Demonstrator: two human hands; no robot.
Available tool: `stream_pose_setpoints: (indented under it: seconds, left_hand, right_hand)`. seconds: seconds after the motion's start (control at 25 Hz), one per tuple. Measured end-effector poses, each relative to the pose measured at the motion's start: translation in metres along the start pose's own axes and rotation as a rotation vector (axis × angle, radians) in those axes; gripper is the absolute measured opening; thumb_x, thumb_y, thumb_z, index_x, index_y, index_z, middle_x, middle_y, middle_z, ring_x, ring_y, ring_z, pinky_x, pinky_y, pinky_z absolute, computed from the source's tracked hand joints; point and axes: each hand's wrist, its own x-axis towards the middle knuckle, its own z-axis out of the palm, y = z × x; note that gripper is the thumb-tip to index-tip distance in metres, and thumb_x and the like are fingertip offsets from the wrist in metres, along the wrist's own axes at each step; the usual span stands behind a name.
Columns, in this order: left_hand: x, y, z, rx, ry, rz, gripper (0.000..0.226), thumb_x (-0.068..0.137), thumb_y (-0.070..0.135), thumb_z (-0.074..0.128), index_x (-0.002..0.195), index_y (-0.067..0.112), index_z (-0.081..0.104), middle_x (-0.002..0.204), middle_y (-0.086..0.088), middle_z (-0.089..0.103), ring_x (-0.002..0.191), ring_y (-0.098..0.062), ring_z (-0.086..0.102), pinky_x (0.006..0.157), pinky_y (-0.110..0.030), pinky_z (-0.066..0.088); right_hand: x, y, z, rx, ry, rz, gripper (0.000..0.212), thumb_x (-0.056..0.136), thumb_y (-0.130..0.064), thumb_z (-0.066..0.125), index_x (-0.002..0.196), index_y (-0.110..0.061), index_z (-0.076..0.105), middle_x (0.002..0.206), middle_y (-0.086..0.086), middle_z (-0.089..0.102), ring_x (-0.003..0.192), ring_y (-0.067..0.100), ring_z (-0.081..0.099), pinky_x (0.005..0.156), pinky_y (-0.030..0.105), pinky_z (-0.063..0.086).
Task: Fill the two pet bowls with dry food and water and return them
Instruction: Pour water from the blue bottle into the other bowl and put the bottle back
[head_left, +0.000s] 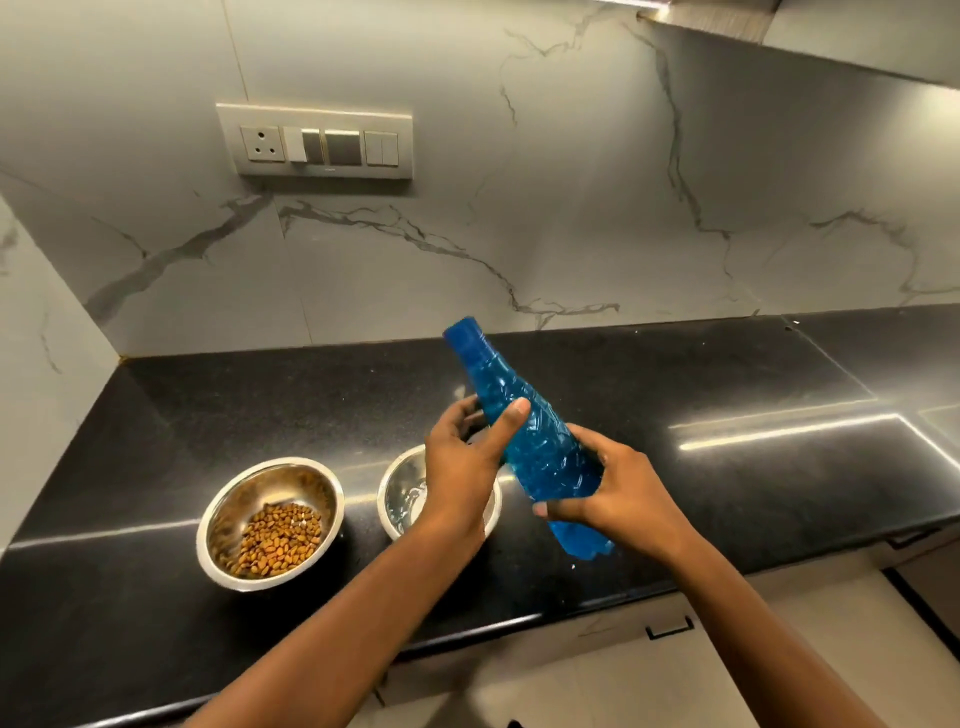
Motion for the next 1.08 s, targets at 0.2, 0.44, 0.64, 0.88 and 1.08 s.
stream_pose_setpoints:
  seconds: [0.2, 0.44, 0.64, 0.88, 1.08]
  left_hand:
    - [0.004, 0.080, 0.023, 0.107, -0.147, 0.277, 0.050, 0.088, 0.027, 0.084, 0.135, 0.020, 0.065, 0.125, 0.001, 0.077, 0.112, -0.011, 0.076, 0.095, -0.032, 0.063]
    - [0.012, 0.197, 0.066, 0.258, -0.291, 0.639, 0.053, 0.086, 0.024, 0.086, 0.136, 0.022, 0.068, 0.132, 0.006, 0.075, 0.118, -0.014, 0.075, 0.100, -0.039, 0.062]
    - [0.008, 0.308, 0.114, 0.351, -0.431, 0.922, 0.049, 0.090, 0.027, 0.083, 0.136, 0.016, 0.068, 0.132, 0.005, 0.076, 0.120, -0.011, 0.073, 0.102, -0.041, 0.061]
    - [0.034, 0.376, 0.171, 0.365, -0.526, 0.838, 0.042, 0.092, 0.020, 0.081, 0.131, 0.007, 0.071, 0.123, -0.006, 0.080, 0.109, -0.019, 0.079, 0.084, -0.029, 0.064]
    - [0.077, 0.397, 0.211, 0.320, -0.490, 0.732, 0.044, 0.094, 0.027, 0.079, 0.133, 0.010, 0.069, 0.120, -0.005, 0.081, 0.103, -0.020, 0.081, 0.085, -0.036, 0.066]
  right_hand:
    - [0.020, -0.053, -0.018, 0.160, 0.135, -0.140, 0.078, 0.073, -0.027, 0.100, 0.142, -0.031, 0.063, 0.126, -0.012, 0.078, 0.116, 0.007, 0.075, 0.105, 0.037, 0.061]
    - [0.044, -0.140, -0.070, 0.264, 0.370, -0.317, 0.068, 0.075, -0.022, 0.099, 0.135, -0.022, 0.067, 0.121, -0.006, 0.081, 0.111, 0.009, 0.078, 0.098, 0.038, 0.065]
    - [0.063, -0.224, -0.139, 0.368, 0.546, -0.488, 0.075, 0.074, -0.022, 0.099, 0.139, -0.017, 0.063, 0.122, -0.002, 0.080, 0.108, 0.011, 0.079, 0.091, 0.032, 0.066]
    - [0.108, -0.289, -0.203, 0.511, 0.661, -0.569, 0.066, 0.077, -0.017, 0.097, 0.133, -0.016, 0.062, 0.121, -0.007, 0.077, 0.104, 0.007, 0.079, 0.091, 0.029, 0.066]
    - [0.154, -0.302, -0.233, 0.512, 0.668, -0.567, 0.065, 0.080, -0.014, 0.093, 0.137, -0.015, 0.061, 0.119, -0.005, 0.077, 0.103, 0.008, 0.078, 0.085, 0.024, 0.065]
